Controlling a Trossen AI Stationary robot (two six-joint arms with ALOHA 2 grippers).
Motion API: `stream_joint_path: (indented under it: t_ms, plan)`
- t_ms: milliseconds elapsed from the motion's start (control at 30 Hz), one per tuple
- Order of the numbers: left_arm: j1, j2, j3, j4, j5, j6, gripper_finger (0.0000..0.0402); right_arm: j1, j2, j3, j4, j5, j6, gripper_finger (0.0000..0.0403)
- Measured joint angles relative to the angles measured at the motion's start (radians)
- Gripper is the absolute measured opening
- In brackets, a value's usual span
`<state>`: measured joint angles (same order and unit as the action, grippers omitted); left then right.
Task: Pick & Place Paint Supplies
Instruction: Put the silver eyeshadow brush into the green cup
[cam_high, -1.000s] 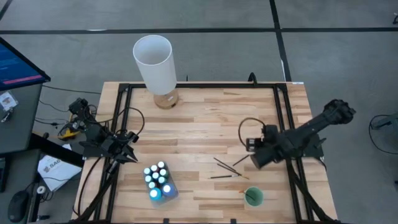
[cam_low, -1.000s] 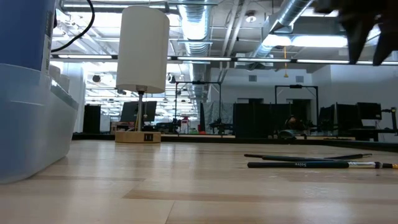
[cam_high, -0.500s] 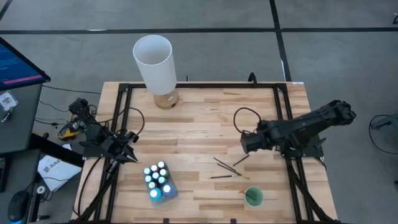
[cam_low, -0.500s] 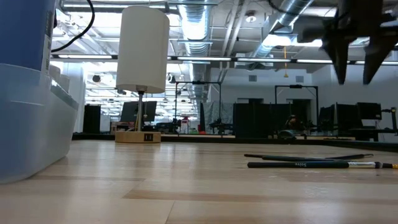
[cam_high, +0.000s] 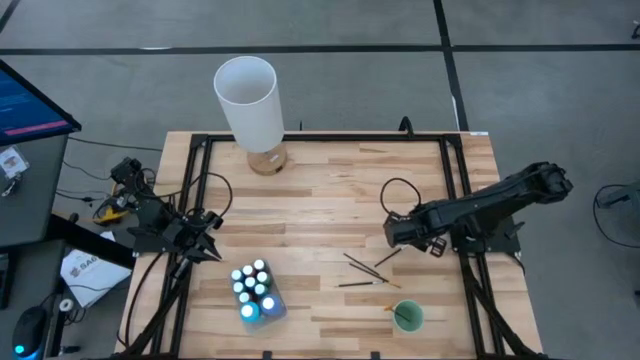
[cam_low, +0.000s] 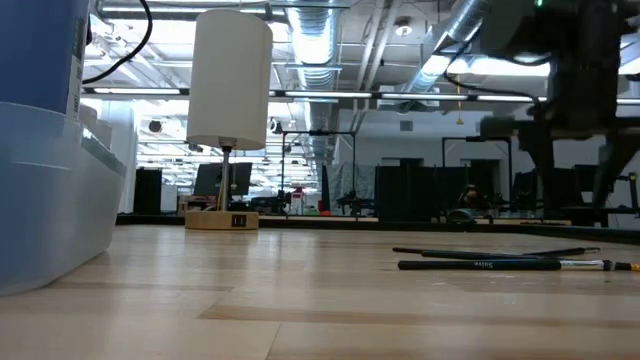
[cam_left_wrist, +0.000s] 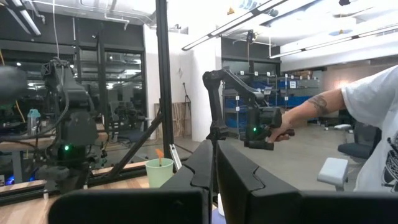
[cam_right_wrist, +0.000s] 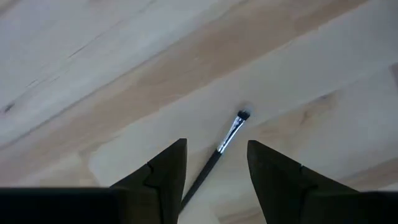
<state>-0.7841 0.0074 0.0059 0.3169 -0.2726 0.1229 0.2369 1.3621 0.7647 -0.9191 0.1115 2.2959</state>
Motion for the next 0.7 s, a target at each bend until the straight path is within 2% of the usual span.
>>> stream_joint_path:
  t_ms: [333, 700]
  plan:
    - [0.000, 0.000, 0.000, 0.001, 0.000, 0.000, 0.0008, 0.004, 0.000, -0.075, 0.057, -0.009, 0.155, 0.0147]
    - [0.000, 0.000, 0.000, 0.003, 0.000, 0.000, 0.0008, -0.017, 0.000, -0.138, 0.102, -0.033, 0.165, 0.0126]
